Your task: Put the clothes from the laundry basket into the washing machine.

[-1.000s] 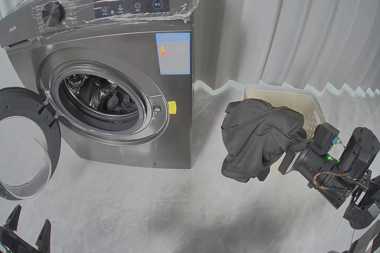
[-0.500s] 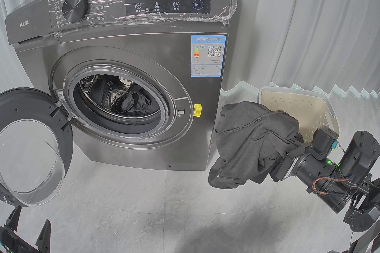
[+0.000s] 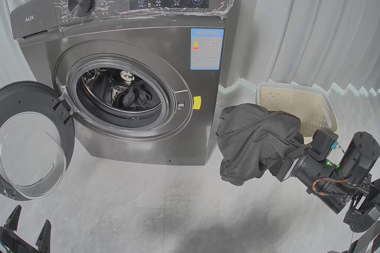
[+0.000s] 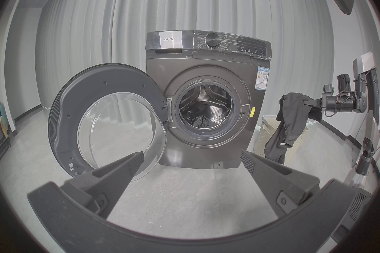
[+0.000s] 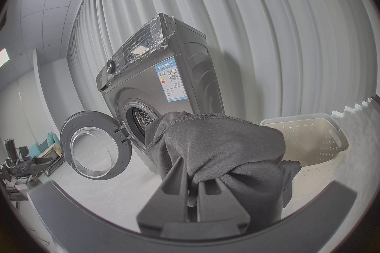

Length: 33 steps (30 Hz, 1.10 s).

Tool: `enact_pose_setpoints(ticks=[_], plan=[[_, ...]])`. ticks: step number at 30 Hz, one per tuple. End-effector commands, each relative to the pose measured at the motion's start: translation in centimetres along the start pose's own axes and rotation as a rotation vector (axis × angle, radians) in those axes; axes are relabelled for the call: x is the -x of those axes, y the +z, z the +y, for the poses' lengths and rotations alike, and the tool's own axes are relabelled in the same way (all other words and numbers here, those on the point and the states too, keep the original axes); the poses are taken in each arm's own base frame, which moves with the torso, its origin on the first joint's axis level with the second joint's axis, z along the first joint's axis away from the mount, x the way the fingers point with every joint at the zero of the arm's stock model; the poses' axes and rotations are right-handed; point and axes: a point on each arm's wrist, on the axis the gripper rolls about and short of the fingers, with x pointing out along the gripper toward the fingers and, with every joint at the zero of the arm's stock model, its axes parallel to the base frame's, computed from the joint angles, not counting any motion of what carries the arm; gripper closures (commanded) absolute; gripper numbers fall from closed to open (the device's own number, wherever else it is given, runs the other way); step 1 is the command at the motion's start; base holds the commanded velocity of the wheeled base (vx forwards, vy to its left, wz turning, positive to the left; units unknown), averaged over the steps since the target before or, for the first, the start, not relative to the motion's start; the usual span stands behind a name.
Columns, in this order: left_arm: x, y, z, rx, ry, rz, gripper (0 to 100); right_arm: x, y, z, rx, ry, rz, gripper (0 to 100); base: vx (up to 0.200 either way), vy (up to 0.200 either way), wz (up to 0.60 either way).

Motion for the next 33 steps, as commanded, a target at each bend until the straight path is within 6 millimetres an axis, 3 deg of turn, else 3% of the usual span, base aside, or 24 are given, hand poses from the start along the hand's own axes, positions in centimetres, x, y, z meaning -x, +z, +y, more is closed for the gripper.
enact_pose_setpoints(ticks=[1, 33], plan=[[0.00, -0.48, 0.02, 0.001, 0.000, 0.000, 0, -0.01, -0.04, 0.01, 0.001, 0.000, 0.002, 100, 0.000, 0.200, 0.00], [0.00, -0.48, 0.02, 0.001, 0.000, 0.000, 0, -0.28, -0.75, -0.04, 0.008, -0.005, 0.031, 100, 0.000, 0.200, 0.00]])
